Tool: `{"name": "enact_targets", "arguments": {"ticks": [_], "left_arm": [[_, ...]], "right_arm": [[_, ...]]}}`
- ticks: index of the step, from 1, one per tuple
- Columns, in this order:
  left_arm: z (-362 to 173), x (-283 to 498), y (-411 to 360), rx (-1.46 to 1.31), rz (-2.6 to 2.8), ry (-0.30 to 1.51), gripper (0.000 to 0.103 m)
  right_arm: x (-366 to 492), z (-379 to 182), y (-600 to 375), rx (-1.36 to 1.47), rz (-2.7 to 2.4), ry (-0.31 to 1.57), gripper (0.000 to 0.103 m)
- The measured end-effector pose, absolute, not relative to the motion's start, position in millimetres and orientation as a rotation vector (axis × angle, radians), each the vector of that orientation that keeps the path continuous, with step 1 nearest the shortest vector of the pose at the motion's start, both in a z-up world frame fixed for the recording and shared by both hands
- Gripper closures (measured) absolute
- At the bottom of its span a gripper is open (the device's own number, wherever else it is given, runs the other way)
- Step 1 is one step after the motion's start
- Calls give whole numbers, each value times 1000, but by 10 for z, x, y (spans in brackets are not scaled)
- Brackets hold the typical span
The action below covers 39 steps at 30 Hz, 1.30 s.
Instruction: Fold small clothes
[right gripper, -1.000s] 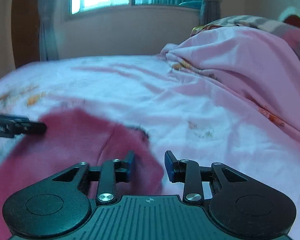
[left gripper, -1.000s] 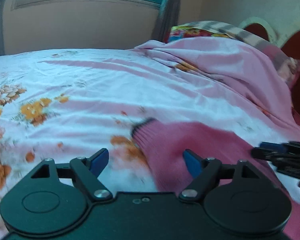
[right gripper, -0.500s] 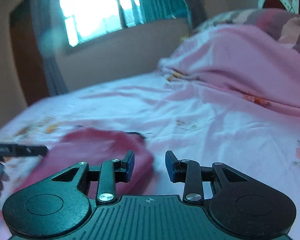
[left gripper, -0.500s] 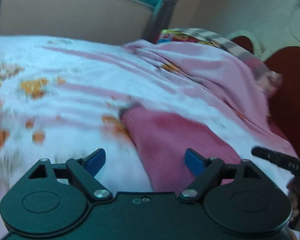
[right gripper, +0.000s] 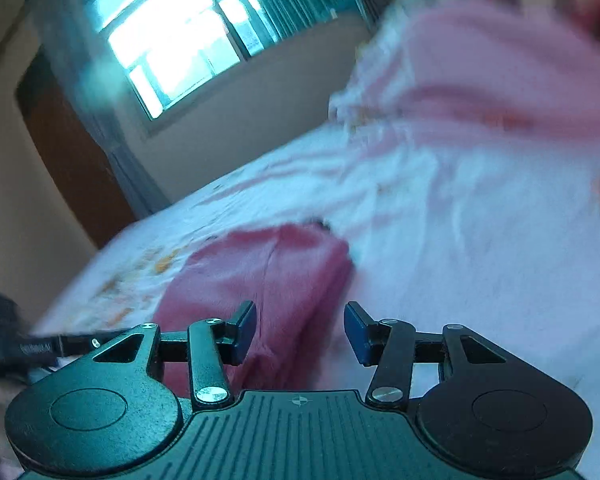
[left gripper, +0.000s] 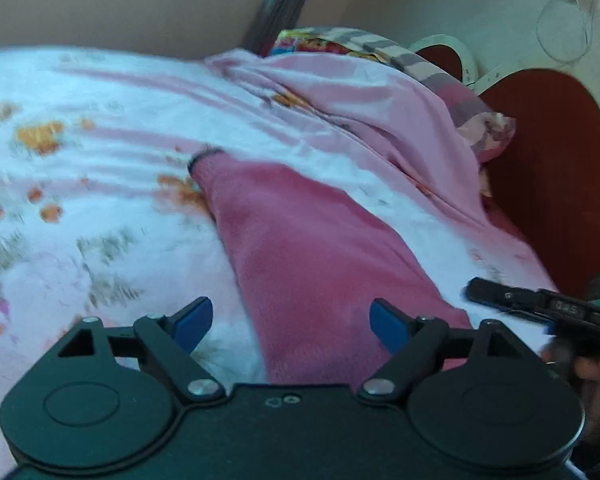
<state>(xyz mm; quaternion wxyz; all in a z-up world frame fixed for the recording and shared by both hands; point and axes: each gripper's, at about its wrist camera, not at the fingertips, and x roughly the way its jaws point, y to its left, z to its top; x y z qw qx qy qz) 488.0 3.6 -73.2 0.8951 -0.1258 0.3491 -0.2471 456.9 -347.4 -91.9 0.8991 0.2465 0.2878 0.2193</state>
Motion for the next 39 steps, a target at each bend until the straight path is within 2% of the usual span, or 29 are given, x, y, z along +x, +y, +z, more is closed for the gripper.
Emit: {"name": "enact_targets", "arguments": {"ticks": [2, 8, 12, 15, 16, 21, 24, 27, 29, 33, 35, 39], "left_arm": [[-859, 4947, 95, -339, -546, 764, 24], [-1143, 5176, 320, -607, -634, 799, 26], [-1309, 5398, 425, -750, -707, 797, 31], [-1401, 5544, 458, -814, -746, 791, 40], [-1415, 5581, 451, -816, -749, 789, 45], [-1455, 5728, 374, -805, -776, 779, 45], [-1459, 5733, 327, -766, -785, 760, 53], [-1489, 5718, 338, -773, -798, 735, 62], [-1511, 5699, 363, -780, -804, 722, 62], [-1487, 5677, 328, -748, -812, 716, 51], [-1456, 5673, 287, -703, -793, 729, 51], [-1275, 5501, 267, -669, -741, 686, 64]], "right_arm": [[4700, -1031, -3540, 582, 495, 668, 53], [4928, -1242, -3641, 716, 577, 743, 53], [5091, -1361, -3670, 787, 623, 776, 51], [5208, -1424, -3680, 831, 665, 784, 50], [5251, -1439, -3678, 843, 675, 786, 50], [5408, -1499, -3645, 874, 735, 789, 50], [5427, -1513, -3614, 865, 755, 778, 50], [5383, -1525, -3577, 824, 740, 745, 60], [5370, -1523, -3559, 813, 735, 739, 61], [5384, -1513, -3484, 774, 723, 744, 58], [5387, -1481, -3420, 739, 709, 749, 58], [5280, -1285, -3340, 668, 661, 724, 68]]}}
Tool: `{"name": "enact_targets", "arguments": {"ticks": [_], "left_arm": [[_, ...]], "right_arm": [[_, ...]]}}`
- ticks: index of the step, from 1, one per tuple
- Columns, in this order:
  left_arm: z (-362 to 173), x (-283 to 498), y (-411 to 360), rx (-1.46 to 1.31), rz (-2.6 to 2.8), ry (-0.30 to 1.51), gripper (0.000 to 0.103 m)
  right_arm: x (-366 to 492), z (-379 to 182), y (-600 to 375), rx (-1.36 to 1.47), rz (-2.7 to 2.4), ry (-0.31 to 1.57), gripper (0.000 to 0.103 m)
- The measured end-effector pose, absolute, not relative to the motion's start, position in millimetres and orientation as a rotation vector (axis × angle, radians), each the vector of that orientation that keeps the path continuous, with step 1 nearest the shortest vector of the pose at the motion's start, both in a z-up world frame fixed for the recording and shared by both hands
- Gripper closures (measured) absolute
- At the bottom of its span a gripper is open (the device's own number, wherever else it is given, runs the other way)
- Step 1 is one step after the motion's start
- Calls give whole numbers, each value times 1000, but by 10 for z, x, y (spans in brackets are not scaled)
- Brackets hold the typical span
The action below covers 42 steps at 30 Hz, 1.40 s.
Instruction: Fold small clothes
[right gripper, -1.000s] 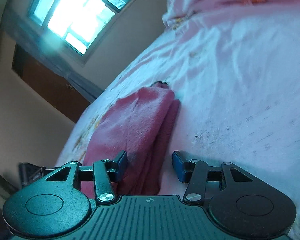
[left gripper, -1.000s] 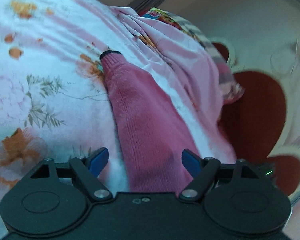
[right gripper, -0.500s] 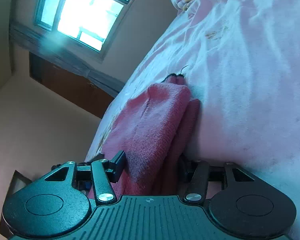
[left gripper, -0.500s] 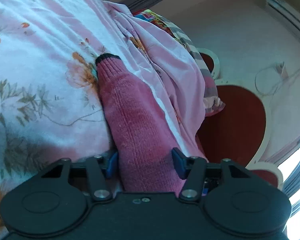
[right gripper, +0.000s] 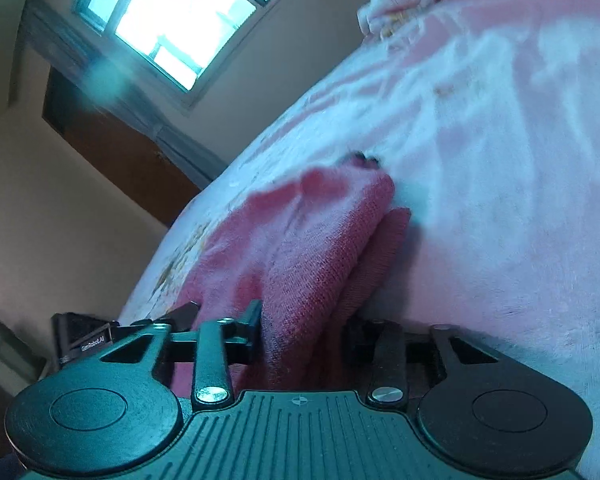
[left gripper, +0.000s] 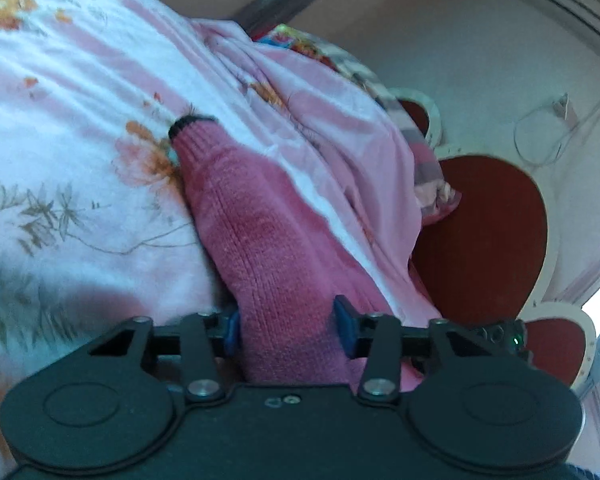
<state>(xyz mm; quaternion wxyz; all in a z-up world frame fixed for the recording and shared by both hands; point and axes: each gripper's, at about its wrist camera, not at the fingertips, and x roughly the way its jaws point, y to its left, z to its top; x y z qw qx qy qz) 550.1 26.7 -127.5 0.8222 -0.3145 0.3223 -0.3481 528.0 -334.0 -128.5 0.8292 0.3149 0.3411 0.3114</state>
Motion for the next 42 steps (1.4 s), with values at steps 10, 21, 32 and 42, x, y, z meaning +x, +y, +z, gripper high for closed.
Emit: {"name": "enact_targets", "arguments": {"ticks": [10, 21, 32, 42], "left_arm": [[-138, 3781, 756, -596, -794, 513, 66], [219, 2815, 1281, -568, -733, 477, 66], [-767, 3826, 1575, -645, -585, 676, 61], [-1149, 3126, 1732, -696, -649, 805, 35]], "right_arm": [[3606, -1, -3094, 519, 796, 527, 69], [2540, 350, -2427, 510, 834, 481, 69], [3752, -534, -2071, 628, 703, 746, 68], [3628, -1108, -2532, 789, 786, 930, 22]]}}
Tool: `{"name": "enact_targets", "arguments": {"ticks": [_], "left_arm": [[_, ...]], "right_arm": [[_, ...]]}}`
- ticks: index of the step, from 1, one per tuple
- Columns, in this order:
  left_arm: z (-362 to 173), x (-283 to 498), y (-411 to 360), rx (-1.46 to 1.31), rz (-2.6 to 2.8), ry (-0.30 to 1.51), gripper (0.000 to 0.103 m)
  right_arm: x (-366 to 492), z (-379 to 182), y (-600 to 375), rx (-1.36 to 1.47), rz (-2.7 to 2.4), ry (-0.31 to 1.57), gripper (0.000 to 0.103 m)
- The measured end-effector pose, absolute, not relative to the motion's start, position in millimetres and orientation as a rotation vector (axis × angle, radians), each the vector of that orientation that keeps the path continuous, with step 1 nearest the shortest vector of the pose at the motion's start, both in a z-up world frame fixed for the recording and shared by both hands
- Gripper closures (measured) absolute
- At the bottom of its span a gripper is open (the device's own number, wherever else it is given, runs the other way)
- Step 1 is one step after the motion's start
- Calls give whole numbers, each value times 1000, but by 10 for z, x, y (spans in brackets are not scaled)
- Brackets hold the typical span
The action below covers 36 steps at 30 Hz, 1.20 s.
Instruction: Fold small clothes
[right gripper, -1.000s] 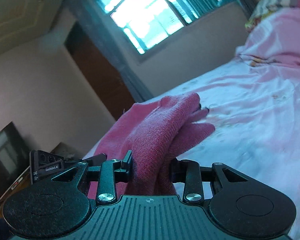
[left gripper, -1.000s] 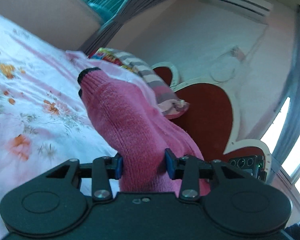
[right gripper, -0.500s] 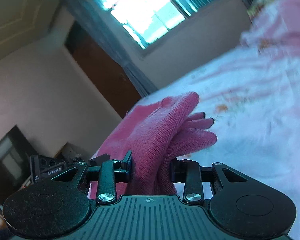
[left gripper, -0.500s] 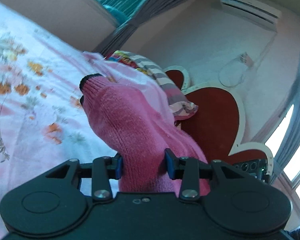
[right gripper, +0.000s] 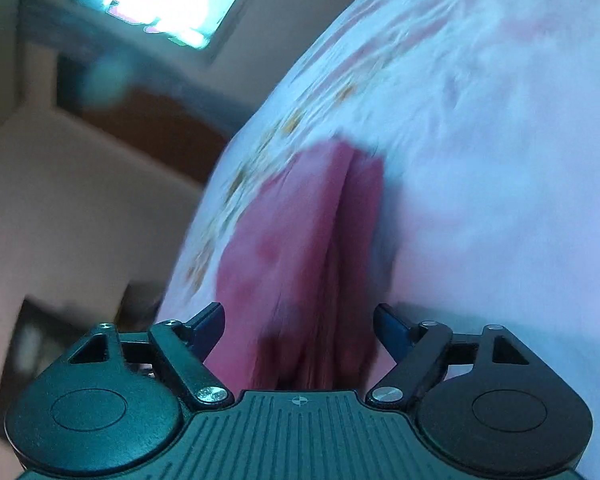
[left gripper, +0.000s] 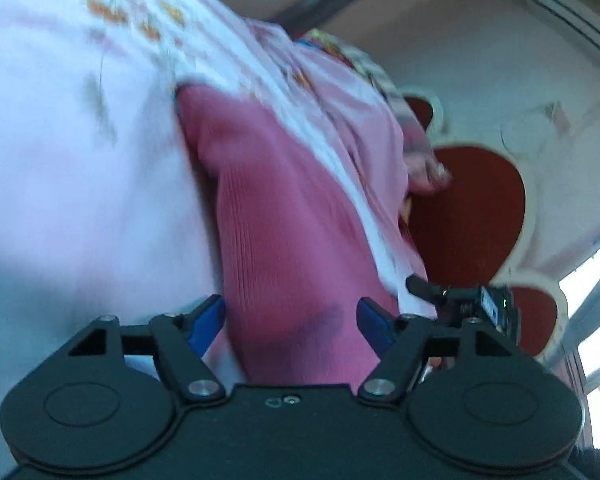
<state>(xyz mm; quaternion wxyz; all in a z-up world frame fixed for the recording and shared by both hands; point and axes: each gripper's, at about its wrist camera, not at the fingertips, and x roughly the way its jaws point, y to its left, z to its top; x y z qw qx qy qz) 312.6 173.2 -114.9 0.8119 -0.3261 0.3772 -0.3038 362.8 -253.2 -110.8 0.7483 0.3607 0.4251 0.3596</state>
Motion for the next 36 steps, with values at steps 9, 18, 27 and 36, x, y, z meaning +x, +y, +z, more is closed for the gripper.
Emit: {"name": "enact_targets", "arguments": {"ticks": [9, 18, 27, 36], "left_arm": [[-1149, 3163, 1597, -818, -658, 872, 72], [-860, 2579, 1312, -515, -363, 836, 4], [50, 950, 551, -81, -74, 543, 2], [244, 39, 309, -99, -62, 498, 2]], "right_arm": [[3534, -1068, -2261, 723, 732, 1049, 75], [3281, -1126, -2455, 745, 583, 1041, 45], [1514, 16, -2459, 278, 471, 616, 0], [294, 160, -2204, 99, 312, 496, 0]]}}
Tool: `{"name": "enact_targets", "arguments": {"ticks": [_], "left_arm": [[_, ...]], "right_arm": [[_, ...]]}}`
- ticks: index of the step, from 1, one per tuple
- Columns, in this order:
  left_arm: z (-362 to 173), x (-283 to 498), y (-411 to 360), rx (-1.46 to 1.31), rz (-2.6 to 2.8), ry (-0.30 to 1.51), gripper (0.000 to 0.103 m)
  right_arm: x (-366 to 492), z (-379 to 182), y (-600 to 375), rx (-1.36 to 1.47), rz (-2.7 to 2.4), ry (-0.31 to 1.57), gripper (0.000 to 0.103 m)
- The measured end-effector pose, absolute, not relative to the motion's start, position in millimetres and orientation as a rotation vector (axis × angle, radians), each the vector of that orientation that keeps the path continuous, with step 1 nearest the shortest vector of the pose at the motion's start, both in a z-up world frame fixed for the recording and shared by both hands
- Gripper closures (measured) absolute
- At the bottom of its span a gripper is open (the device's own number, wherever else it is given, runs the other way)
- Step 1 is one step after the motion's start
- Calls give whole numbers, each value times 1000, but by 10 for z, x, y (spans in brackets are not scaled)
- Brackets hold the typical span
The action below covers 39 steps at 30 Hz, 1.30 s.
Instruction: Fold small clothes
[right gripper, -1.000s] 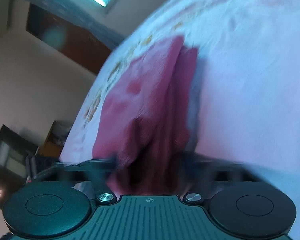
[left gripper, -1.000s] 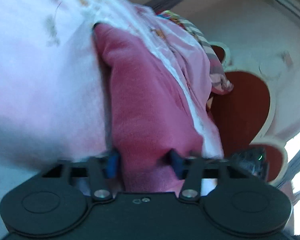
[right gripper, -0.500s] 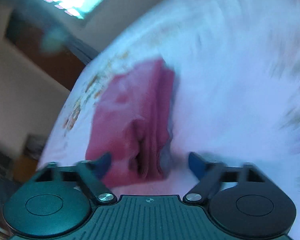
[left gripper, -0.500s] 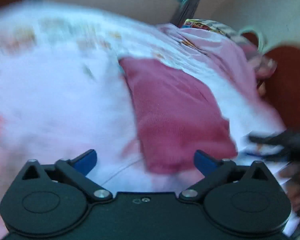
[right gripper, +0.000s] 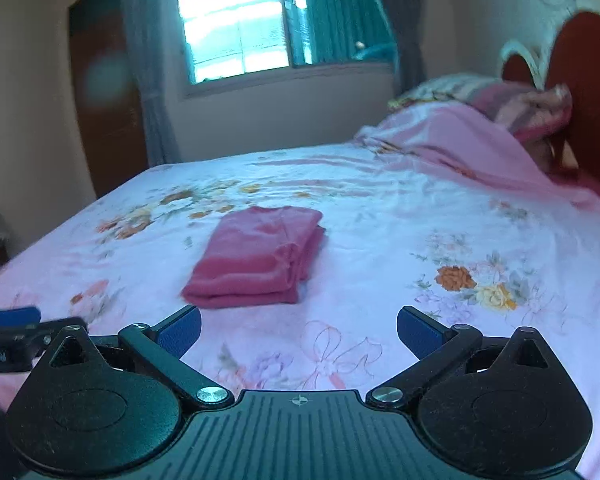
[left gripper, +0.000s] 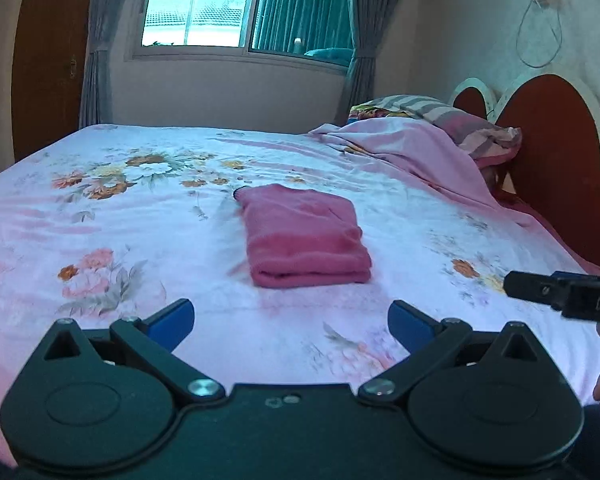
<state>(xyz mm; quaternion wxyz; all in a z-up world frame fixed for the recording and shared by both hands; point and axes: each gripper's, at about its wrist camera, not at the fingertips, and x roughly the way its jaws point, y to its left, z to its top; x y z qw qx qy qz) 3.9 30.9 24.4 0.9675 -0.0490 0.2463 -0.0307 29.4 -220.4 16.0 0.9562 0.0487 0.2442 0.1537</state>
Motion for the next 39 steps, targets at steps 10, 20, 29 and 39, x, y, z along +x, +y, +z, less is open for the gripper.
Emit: {"name": "enact_targets", "arguments": {"ticks": [10, 20, 29, 39], "left_arm": [[367, -394, 321, -111, -51, 443, 2], [417, -487, 307, -116, -54, 414, 2], [418, -506, 296, -119, -51, 410, 2], [415, -505, 251, -115, -59, 415, 2]], "right_arm": [[-167, 257, -2164, 38, 298, 435, 0], [-326, 315, -2145, 30, 316, 421, 0], [-319, 303, -2137, 40, 309, 426, 0], [-326, 304, -2128, 43, 306, 426, 0]]}}
